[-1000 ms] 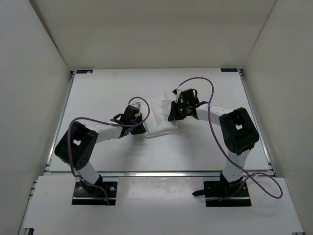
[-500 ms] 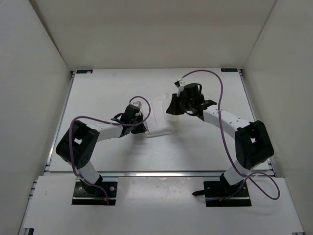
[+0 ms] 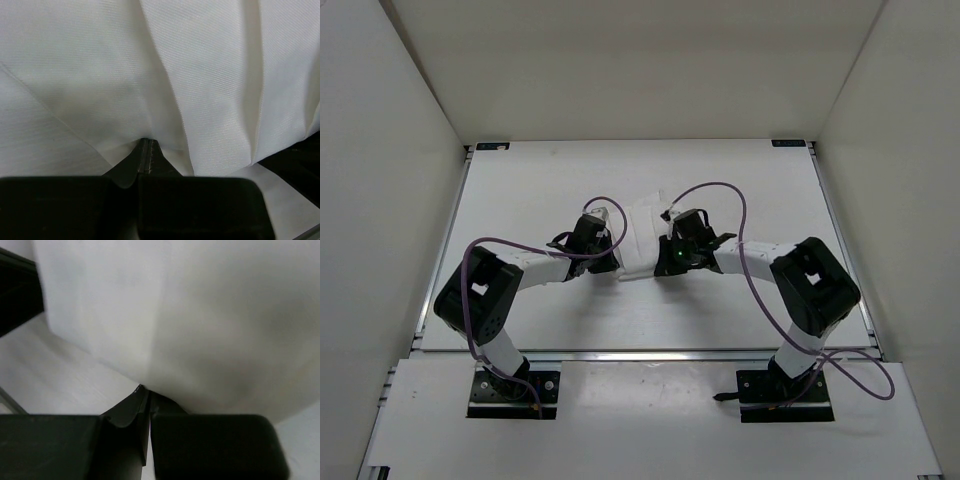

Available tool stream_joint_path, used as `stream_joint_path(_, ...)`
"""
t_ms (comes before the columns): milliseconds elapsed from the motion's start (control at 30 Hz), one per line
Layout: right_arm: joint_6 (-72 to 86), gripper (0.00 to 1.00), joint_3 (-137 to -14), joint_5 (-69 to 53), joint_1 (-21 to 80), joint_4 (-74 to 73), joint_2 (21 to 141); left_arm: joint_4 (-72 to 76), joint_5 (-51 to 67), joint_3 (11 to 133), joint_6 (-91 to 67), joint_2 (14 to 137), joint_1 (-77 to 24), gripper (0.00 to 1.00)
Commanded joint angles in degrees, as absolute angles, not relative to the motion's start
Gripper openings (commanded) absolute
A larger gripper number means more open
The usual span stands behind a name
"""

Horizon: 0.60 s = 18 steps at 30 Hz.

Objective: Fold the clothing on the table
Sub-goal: Fold the skirt

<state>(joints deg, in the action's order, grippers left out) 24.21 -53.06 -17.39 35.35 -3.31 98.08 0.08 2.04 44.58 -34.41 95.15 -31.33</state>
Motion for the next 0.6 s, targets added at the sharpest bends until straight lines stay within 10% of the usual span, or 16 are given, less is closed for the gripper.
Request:
stream_joint_path(0,24.4,0.01,-51.4,-17.3,33.1,1.2,99.0,-3.6,0.1,42.7,-34.2,95.4,-31.5,0.00)
stream_joint_path(567,20.7,0.00,-63.5,-22.6,27.8,-3.1,90.4,-3.9,0.4,43.0,-35.2,97.3,-31.8,0.00)
